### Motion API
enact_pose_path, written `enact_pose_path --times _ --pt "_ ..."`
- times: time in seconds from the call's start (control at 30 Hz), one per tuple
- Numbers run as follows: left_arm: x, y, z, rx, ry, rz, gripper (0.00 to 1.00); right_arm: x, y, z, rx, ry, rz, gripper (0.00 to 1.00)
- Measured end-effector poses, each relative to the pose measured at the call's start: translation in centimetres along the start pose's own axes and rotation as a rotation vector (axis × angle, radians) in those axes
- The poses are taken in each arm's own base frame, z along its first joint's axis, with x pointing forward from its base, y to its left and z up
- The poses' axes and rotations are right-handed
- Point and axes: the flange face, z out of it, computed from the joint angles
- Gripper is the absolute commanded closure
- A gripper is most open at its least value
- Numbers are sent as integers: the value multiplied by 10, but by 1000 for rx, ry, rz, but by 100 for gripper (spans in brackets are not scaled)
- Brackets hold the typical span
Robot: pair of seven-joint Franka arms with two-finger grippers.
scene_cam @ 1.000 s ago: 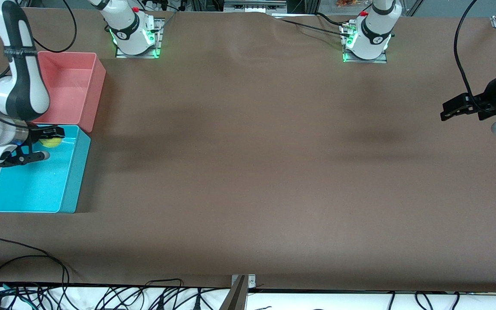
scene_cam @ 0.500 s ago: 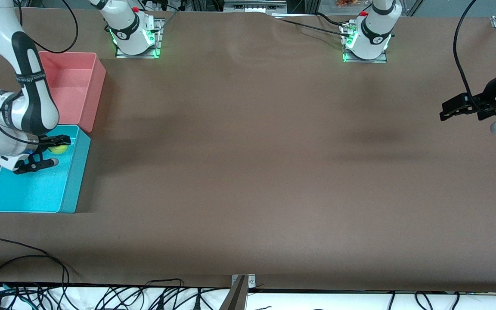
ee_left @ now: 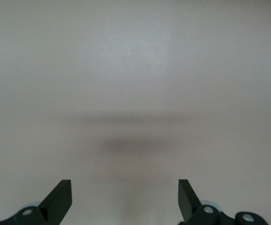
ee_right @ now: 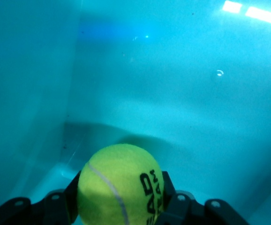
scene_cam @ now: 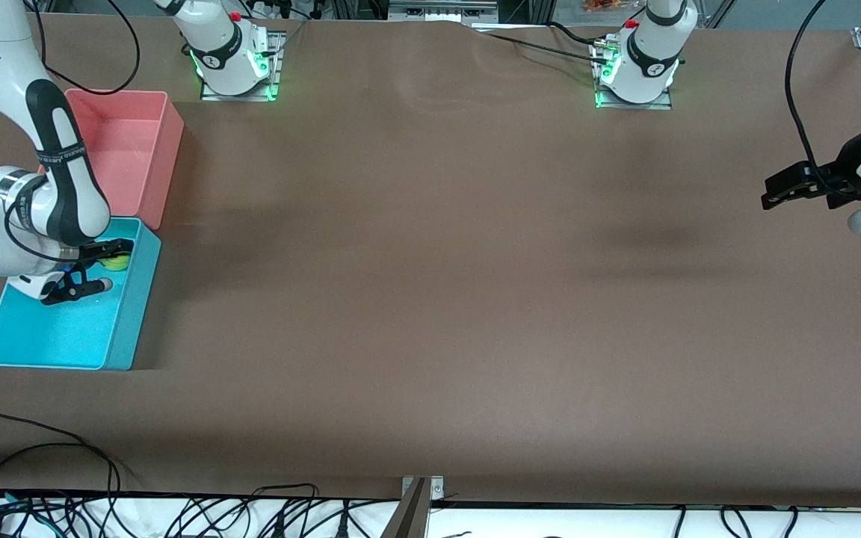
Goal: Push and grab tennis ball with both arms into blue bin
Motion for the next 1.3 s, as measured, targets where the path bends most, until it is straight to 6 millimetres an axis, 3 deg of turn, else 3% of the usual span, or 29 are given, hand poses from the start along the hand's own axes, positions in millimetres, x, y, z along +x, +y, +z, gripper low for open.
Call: enact_pose_path --times 0.13,0.23,0.27,0.7,0.87,1.07,1.3 --pt "0 0 0 0 0 0 0 -3 5 1 3 1 -13 47" --pt "0 0 0 0 0 0 0 -9 14 2 9 1 -13 9" --pt "0 0 0 0 0 0 0 -10 17 3 10 2 -12 0" --pt "0 1 0 0 -1 2 0 -11 19 3 21 3 -9 0" --pt "0 1 0 0 -1 2 0 -10 17 -5 19 9 -12 0" --pt "0 1 1 0 -3 2 0 -8 14 -46 7 43 -23 0" --pt "0 2 2 0 -3 3 0 -10 7 -134 29 22 -39 0"
